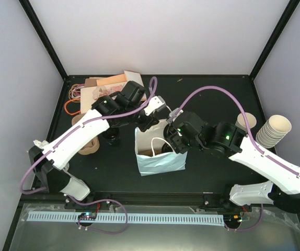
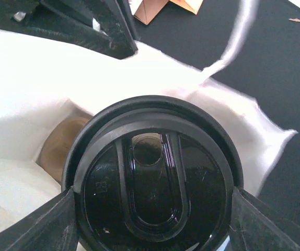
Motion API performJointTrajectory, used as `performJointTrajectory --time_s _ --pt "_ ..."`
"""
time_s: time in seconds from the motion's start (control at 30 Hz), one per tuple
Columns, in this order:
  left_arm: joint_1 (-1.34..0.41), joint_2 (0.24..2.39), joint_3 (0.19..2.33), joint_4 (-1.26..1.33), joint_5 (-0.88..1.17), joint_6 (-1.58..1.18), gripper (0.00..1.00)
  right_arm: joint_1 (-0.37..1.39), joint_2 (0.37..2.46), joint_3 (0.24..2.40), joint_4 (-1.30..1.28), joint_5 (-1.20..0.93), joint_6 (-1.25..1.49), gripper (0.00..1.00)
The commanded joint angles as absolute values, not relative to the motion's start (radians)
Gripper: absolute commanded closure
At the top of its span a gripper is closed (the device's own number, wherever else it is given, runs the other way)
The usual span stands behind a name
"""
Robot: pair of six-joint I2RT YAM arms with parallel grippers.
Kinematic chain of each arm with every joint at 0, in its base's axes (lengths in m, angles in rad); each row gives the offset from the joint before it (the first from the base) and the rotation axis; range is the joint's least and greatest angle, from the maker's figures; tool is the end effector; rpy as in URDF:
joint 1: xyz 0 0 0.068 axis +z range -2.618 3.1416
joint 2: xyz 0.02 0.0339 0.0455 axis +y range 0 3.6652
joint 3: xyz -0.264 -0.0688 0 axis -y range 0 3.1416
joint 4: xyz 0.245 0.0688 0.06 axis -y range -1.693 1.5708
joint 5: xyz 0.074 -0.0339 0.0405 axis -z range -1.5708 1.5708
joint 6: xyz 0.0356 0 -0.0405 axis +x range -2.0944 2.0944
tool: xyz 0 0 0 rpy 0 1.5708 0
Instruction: Pack the takeout coffee
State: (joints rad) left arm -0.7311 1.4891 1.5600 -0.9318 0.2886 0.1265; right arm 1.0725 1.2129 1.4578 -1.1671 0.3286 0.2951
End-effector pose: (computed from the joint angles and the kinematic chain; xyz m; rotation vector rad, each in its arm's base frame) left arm 0.2233 -0.2139 0.3718 1.1516 2.1979 -0.6171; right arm 0.1132 0.1840 0.3926 -0.7963 2.3020 0.2039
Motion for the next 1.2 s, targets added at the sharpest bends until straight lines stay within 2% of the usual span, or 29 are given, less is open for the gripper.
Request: performJointTrajectory --time_s 0.0,0.37,0.57,0.63,0.7,0.9,1.03,1.17 --pt "-0.724 1.506 1.605 -1.001 0.317 0.128 0.98 1.063 1.208 1.456 -1.155 0.326 0.304 0.44" --pt "-0.721 1.399 1.561 -1.034 0.253 -0.167 0.98 0.984 1.235 1.453 -1.124 0.303 0.267 0.44" --pt "-0.725 1.274 1.412 -0.96 0.3 -0.412 0.97 0.95 1.272 1.458 -1.08 0.294 0.249 0.45" --pt "-0.733 1.218 1.355 -0.92 0.317 -0.477 0.94 0.942 1.292 1.467 -1.064 0.287 0.24 0.46" --pt "-0.742 1.17 1.306 -0.883 0.321 -0.53 0.87 0.935 1.313 1.477 -1.05 0.283 0.232 0.46" --pt "-0.755 1.054 1.173 -0.797 0.376 -0.623 0.43 0.928 1.368 1.525 -1.028 0.254 0.204 0.47" --pt "-0.774 1.003 1.095 -0.737 0.416 -0.649 0.28 0.93 1.386 1.536 -1.022 0.242 0.195 0.47" --pt "-0.795 0.969 1.015 -0.604 0.504 -0.696 0.2 0.93 1.392 1.534 -1.009 0.239 0.187 0.47"
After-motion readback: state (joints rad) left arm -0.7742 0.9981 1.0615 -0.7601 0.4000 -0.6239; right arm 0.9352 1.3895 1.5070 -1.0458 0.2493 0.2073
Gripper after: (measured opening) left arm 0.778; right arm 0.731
